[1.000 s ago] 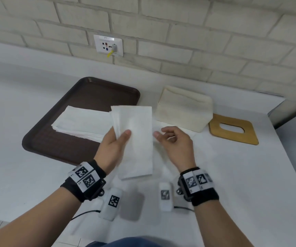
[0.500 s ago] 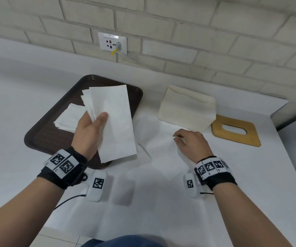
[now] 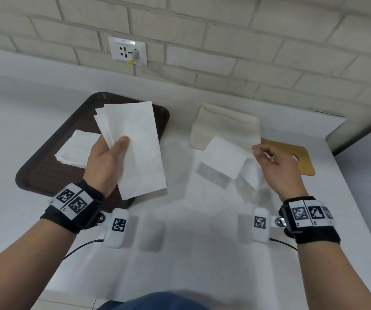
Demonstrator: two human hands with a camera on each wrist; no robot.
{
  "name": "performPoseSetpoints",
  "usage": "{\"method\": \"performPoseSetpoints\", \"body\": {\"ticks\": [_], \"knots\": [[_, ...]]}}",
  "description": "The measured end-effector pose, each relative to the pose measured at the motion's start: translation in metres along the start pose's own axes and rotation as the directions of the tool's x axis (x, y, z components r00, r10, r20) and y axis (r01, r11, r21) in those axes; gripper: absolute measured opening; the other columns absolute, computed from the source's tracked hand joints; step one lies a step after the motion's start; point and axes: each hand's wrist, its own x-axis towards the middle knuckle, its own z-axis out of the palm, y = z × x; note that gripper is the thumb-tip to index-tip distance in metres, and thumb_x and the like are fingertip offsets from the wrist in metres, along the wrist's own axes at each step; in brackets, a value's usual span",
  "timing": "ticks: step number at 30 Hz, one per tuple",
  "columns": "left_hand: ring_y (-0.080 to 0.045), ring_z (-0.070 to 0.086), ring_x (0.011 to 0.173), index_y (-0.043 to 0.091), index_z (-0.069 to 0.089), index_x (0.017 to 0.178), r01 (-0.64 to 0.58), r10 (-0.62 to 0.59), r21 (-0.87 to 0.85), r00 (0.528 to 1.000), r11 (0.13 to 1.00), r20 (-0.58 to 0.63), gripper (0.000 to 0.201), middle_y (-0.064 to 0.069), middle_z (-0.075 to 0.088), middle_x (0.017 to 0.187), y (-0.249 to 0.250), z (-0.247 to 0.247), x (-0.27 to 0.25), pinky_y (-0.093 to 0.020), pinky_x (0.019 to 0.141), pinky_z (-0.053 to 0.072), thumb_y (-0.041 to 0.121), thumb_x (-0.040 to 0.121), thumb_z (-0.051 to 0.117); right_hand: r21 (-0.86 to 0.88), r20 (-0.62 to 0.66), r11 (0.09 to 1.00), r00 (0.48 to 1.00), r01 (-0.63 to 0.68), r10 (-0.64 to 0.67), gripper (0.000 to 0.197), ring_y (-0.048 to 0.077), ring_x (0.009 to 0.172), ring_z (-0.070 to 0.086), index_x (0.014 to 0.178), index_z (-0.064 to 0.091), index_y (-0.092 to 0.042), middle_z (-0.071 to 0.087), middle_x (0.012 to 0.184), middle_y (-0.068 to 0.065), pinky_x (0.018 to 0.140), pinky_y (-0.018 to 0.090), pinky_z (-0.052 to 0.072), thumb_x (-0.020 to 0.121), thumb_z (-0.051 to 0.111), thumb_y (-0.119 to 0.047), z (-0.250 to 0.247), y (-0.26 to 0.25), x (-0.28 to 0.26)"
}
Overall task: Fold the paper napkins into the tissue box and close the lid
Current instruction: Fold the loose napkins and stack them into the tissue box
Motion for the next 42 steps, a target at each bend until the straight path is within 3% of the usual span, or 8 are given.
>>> {"method": "performPoseSetpoints", "body": {"ticks": [4, 7, 12, 18, 24, 31, 37, 42], "knots": [[-0.022, 0.069, 0.12, 0.022, 0.066, 0.127, -0.008, 0.008, 0.011, 1.0, 1.0, 0.027, 0.024, -0.001, 0.073, 0.127, -0.001, 0.003, -0.001, -0.052, 0.11, 0.05, 0.016, 0.107, 0.055, -0.323, 0.367, 0.946, 0.917, -0.032, 0.157, 0.038, 0.011, 0.126, 0.047, 0.13, 0.065, -0.035, 0.05, 0.131, -0.014, 0.1, 0.029, 0.035, 0.093, 0.072, -0.037, -0.003, 0.014, -0.005], [-0.024, 0.068, 0.122, 0.022, 0.066, 0.13, -0.01, 0.01, 0.012, 0.999, 1.0, 0.041, 0.031, -0.001, 0.073, 0.129, -0.001, 0.004, -0.001, -0.054, 0.111, 0.048, 0.025, 0.1, 0.06, -0.488, 0.407, 0.872, 0.89, 0.023, 0.204, 0.05, 0.016, 0.133, 0.047, 0.138, 0.058, -0.034, 0.053, 0.142, -0.005, 0.103, 0.026, 0.035, 0.091, 0.07, -0.022, -0.005, 0.023, -0.007], [-0.024, 0.068, 0.122, 0.026, 0.067, 0.125, -0.009, 0.009, 0.016, 0.999, 1.0, 0.05, 0.027, -0.001, 0.073, 0.128, -0.003, 0.007, -0.001, -0.055, 0.111, 0.048, 0.025, 0.1, 0.059, -0.424, 0.442, 0.902, 0.888, 0.083, 0.126, 0.009, 0.003, 0.111, 0.059, 0.097, 0.074, -0.038, 0.069, 0.111, -0.018, 0.095, 0.027, 0.044, 0.089, 0.077, -0.035, -0.029, 0.007, -0.014], [-0.024, 0.069, 0.121, 0.027, 0.068, 0.122, -0.009, 0.009, 0.01, 0.998, 1.0, 0.056, 0.025, -0.001, 0.074, 0.128, -0.003, 0.013, -0.002, -0.055, 0.111, 0.048, 0.025, 0.099, 0.059, -0.393, 0.702, 0.902, 0.691, 0.178, 0.169, 0.019, 0.006, 0.091, 0.068, 0.082, 0.077, -0.039, 0.075, 0.089, -0.013, 0.088, 0.032, 0.051, 0.086, 0.073, -0.057, -0.032, -0.027, -0.029], [-0.019, 0.07, 0.118, 0.027, 0.067, 0.122, -0.004, 0.003, 0.009, 0.999, 1.0, 0.049, 0.022, 0.003, 0.075, 0.123, -0.004, 0.014, -0.006, -0.049, 0.108, 0.051, 0.016, 0.107, 0.055, -0.278, 0.755, 0.924, 0.655, 0.263, 0.04, 0.01, -0.006, 0.097, 0.065, 0.097, 0.076, -0.039, 0.074, 0.098, -0.022, 0.089, 0.02, 0.047, 0.088, 0.079, -0.036, -0.003, -0.037, -0.006], [-0.022, 0.07, 0.119, 0.027, 0.066, 0.124, 0.0, -0.001, 0.006, 0.999, 1.0, 0.032, 0.022, 0.0, 0.074, 0.127, -0.006, 0.005, -0.007, -0.051, 0.109, 0.051, 0.018, 0.107, 0.056, -0.552, 0.749, 0.706, 0.636, 0.444, 0.186, 0.067, 0.017, 0.115, 0.059, 0.145, 0.04, -0.049, 0.058, 0.117, -0.01, 0.097, 0.032, 0.048, 0.088, 0.073, -0.034, 0.063, 0.014, 0.041], [-0.022, 0.069, 0.12, 0.024, 0.065, 0.131, 0.014, -0.014, 0.007, 1.0, 1.0, -0.019, 0.028, 0.001, 0.073, 0.128, -0.013, -0.004, -0.005, -0.053, 0.111, 0.049, 0.024, 0.103, 0.06, -0.572, 0.78, 0.471, 0.623, 0.672, 0.058, 0.062, 0.017, 0.13, 0.034, 0.133, 0.054, -0.036, 0.043, 0.136, -0.011, 0.1, 0.041, 0.04, 0.078, 0.078, -0.05, 0.07, 0.019, 0.044], [-0.022, 0.069, 0.12, 0.025, 0.065, 0.13, 0.025, -0.025, 0.011, 1.0, 1.0, -0.007, 0.026, 0.001, 0.073, 0.128, -0.017, -0.001, -0.005, -0.052, 0.11, 0.049, 0.021, 0.105, 0.057, -0.52, 0.825, 0.459, 0.563, 0.72, 0.05, 0.047, 0.015, 0.115, 0.045, 0.121, 0.056, -0.03, 0.055, 0.112, -0.015, 0.103, 0.038, 0.035, 0.081, 0.077, -0.043, 0.073, 0.015, 0.045]]}}
